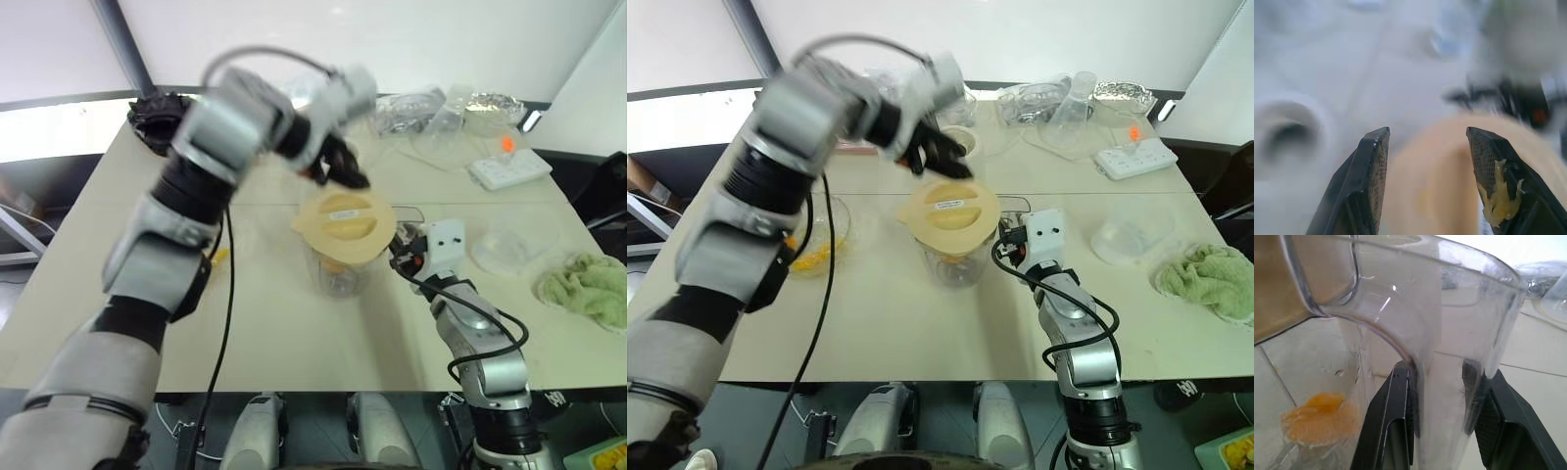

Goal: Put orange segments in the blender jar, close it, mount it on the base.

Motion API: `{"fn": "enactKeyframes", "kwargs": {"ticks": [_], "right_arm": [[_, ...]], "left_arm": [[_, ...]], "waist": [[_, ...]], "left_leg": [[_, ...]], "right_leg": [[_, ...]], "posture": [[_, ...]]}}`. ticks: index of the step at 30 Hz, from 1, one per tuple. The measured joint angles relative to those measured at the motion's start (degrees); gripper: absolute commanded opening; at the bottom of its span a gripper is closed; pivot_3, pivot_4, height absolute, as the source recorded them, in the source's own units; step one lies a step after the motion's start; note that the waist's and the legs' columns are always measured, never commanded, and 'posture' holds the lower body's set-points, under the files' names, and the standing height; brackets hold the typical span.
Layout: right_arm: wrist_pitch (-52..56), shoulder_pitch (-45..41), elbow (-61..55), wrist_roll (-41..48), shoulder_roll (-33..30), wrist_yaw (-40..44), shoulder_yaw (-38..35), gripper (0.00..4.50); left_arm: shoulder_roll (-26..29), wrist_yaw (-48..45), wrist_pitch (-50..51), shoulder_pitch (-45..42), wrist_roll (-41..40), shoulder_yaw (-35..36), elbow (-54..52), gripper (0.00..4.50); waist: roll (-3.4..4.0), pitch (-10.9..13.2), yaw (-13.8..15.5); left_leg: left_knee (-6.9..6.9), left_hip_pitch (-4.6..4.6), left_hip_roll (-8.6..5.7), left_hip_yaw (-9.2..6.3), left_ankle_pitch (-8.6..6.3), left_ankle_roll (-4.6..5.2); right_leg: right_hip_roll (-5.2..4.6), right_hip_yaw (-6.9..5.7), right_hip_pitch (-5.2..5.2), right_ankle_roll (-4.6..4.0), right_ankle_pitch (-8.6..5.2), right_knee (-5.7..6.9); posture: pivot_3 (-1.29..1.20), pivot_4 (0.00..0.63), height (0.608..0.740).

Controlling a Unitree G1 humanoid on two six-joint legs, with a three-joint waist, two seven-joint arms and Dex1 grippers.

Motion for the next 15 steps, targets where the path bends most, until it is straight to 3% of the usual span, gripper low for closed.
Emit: {"fn": "enactKeyframes", "kwargs": {"ticks": [3,5,12,15], "right_arm": [[-0.3,-0.2,0.1,-0.1,0.0,0.4,0.0,0.98],[-0.2,-0.2,0.3,-0.1,0.0,0.7,0.2,0.98],[0.6,-1.7,1.4,0.6,-0.1,1.8,0.4,0.98],[2.3,-3.0,1.4,1.5,-0.6,2.3,-0.5,0.98]], "left_arm": [[-2.6,11.1,2.8,-6.0,-5.4,17.0,3.6,2.57],[-1.9,14.1,3.4,-5.2,-7.6,21.8,1.6,2.57],[9.2,11.0,1.2,22.6,-13.0,20.2,-20.5,2.57],[11.2,12.0,-0.3,30.4,-14.5,20.7,-29.2,2.57]], "waist": [[-0.06,0.0,-0.1],[-0.05,0.0,-0.2],[-0.1,0.1,-1.1],[-0.36,0.3,-0.8]], "left_leg": [[-0.12,0.04,-0.05,0.01,-0.01,0.02],[-0.51,0.43,-0.1,0.12,0.01,-0.02],[-0.75,0.56,0.03,0.04,0.25,-0.43],[-0.72,0.51,0.02,0.02,0.31,-0.54]], "right_leg": [[0.02,-0.01,-0.04,0.22,0.11,0.02],[0.0,0.08,0.11,0.23,0.11,0.02],[0.09,0.24,-0.22,0.11,0.12,0.82],[0.04,0.22,-0.24,0.09,0.13,0.79]], "posture": [[0.0,0.15,0.74],[0.0,0.15,0.74],[0.0,0.15,0.74],[0.0,0.15,0.74]]}}
